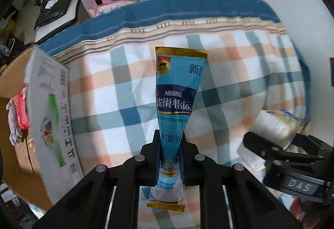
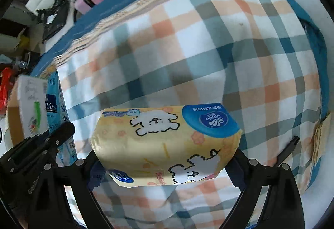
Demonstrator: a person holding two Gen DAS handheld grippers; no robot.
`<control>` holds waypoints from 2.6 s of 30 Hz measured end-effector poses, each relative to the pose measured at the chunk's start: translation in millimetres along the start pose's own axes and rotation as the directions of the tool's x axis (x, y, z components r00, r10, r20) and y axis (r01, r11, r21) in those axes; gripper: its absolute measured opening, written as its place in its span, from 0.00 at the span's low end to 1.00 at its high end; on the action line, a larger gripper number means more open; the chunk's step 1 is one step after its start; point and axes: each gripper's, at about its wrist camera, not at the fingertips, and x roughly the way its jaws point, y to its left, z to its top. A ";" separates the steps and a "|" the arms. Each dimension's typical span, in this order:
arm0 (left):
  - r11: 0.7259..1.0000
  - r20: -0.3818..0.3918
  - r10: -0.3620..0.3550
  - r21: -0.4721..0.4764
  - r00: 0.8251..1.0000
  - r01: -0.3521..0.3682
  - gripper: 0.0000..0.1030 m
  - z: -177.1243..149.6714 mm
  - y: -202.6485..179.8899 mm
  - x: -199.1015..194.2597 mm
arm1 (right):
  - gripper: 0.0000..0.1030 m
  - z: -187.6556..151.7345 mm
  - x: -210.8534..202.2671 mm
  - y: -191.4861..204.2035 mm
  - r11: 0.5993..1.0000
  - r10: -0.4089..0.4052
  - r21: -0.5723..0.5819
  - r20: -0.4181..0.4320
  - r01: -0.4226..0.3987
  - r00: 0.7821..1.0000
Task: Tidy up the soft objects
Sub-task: 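Carry the pouch and tissue pack into the box and release both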
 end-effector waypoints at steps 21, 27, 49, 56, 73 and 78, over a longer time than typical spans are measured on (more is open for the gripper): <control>0.985 0.188 0.050 -0.173 0.981 -0.017 0.12 -79.9 215.4 -149.7 | 0.93 -69.5 -90.0 272.1 0.950 0.157 -0.285 0.082 -0.127 0.984; 0.973 0.187 0.074 -0.227 0.980 -0.030 0.12 -98.7 285.1 -156.3 | 0.93 -89.4 -81.7 358.4 0.933 0.151 -0.340 0.063 -0.120 0.987; 0.967 -0.018 0.012 -0.253 1.000 -0.016 0.12 -78.7 393.4 -57.9 | 0.93 -84.6 28.3 458.3 0.944 0.009 -0.329 -0.041 -0.022 0.999; 0.970 -0.058 -0.005 -0.245 0.998 -0.009 0.12 -71.3 399.8 -38.7 | 0.93 -79.1 50.9 458.7 0.949 -0.012 -0.314 -0.063 -0.008 0.998; 0.965 -0.071 0.084 -0.243 0.994 -0.099 0.29 -71.4 397.8 -44.3 | 0.97 -73.7 55.9 456.8 0.949 -0.034 -0.315 -0.091 0.004 0.995; 0.962 -0.034 0.106 -0.249 0.994 -0.111 0.54 -74.1 397.5 -59.2 | 0.99 -74.9 37.6 459.9 0.942 -0.052 -0.334 -0.043 0.035 0.998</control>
